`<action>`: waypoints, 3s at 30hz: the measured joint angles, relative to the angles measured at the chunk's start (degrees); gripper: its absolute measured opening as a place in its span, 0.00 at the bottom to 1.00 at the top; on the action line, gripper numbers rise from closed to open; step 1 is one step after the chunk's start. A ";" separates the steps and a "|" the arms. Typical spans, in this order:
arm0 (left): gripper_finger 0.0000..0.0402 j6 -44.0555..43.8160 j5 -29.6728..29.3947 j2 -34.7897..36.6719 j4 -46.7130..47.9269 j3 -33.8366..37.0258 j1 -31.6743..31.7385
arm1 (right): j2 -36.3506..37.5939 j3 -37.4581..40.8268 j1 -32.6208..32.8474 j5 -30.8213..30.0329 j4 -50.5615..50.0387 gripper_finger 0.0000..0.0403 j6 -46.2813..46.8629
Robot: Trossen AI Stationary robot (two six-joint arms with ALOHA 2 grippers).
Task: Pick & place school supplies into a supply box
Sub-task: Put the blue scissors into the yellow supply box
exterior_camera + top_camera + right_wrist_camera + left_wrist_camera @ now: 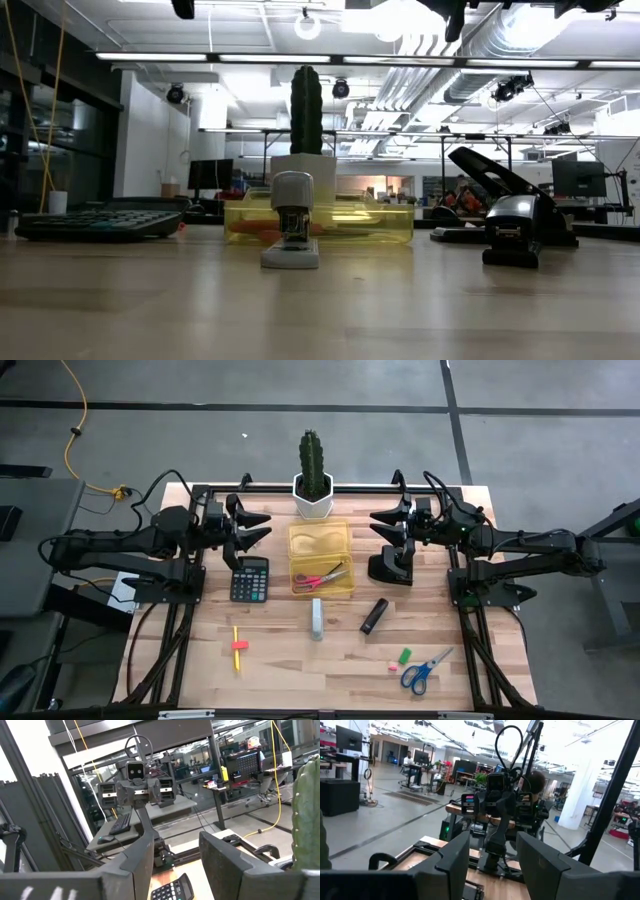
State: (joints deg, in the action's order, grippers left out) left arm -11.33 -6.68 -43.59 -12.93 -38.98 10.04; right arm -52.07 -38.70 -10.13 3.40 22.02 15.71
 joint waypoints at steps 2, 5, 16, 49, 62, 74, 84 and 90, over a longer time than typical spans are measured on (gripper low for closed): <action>0.37 0.00 0.00 0.02 -0.02 0.00 0.00 | 0.00 0.00 0.00 0.00 0.00 0.37 0.61; 0.37 0.00 0.02 0.02 0.00 0.00 0.00 | 0.00 0.00 0.00 0.02 0.00 0.37 0.76; 0.37 -1.41 0.04 0.01 0.01 0.00 -0.01 | 0.00 0.00 0.00 0.02 0.00 0.37 3.68; 0.37 0.02 -0.33 0.02 0.20 -0.02 0.04 | -10.79 -2.69 49.68 -5.44 -47.69 0.37 109.67; 0.37 1.62 -0.73 0.01 0.20 -0.03 0.05 | -29.50 -2.69 57.62 13.57 -41.20 0.37 120.75; 0.37 1.51 -1.62 0.01 0.07 -0.04 0.07 | -31.23 -2.69 59.67 14.94 -48.73 0.37 120.93; 0.37 1.49 -1.70 0.02 -0.01 -0.04 0.07 | -31.38 -2.69 59.71 12.98 -53.66 0.37 116.09; 0.37 1.29 -1.70 0.00 -0.21 -0.04 0.06 | -34.78 -2.69 59.69 14.53 -54.30 0.37 110.31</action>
State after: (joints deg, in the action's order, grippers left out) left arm -10.04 -8.38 -43.59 -13.14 -39.03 10.11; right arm -86.85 -41.39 49.56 17.93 -32.28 126.02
